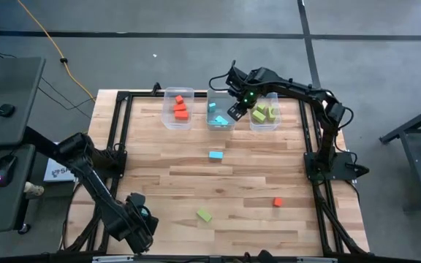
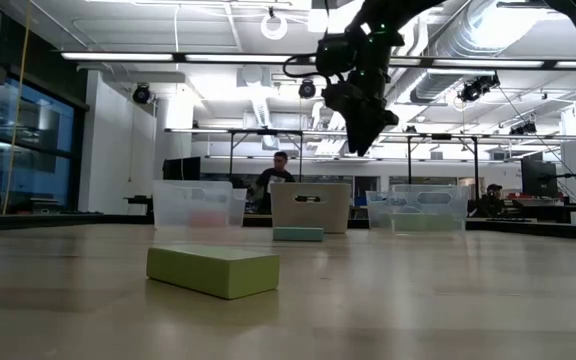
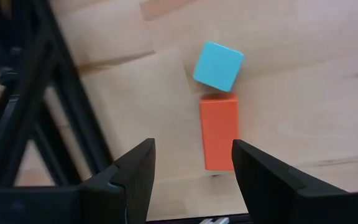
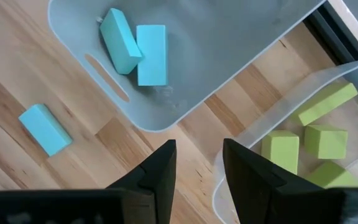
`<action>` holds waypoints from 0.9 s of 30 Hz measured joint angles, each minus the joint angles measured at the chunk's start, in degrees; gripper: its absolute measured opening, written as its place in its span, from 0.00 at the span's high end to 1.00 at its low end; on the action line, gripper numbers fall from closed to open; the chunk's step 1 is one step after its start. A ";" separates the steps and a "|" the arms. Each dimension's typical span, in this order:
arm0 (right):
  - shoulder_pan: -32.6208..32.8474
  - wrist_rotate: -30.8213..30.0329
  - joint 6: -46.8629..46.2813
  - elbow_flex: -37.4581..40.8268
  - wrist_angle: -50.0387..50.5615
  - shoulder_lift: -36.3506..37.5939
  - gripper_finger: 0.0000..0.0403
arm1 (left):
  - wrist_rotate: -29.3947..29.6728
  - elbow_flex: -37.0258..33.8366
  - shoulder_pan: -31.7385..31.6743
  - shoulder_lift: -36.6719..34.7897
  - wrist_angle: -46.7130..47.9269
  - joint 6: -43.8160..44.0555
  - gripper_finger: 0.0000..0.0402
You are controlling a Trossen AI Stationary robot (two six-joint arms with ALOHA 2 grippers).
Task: Sort & place blocks by color
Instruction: Put the orange block into the left transparent bin
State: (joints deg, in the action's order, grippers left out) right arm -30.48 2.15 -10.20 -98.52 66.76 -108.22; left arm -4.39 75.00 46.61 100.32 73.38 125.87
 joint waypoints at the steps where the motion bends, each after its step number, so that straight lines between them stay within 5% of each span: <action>1: 0.15 0.00 0.00 0.00 0.00 0.00 0.69 | -0.06 -1.15 0.00 -0.44 -1.64 -0.06 0.53; 27: 1.03 0.00 -0.26 0.00 -0.13 0.00 0.69 | -1.28 -13.25 0.00 -1.38 -22.62 3.07 0.53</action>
State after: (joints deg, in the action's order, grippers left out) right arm -29.45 2.15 -10.46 -98.52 66.63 -108.22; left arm -5.67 61.76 46.61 98.94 50.76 128.95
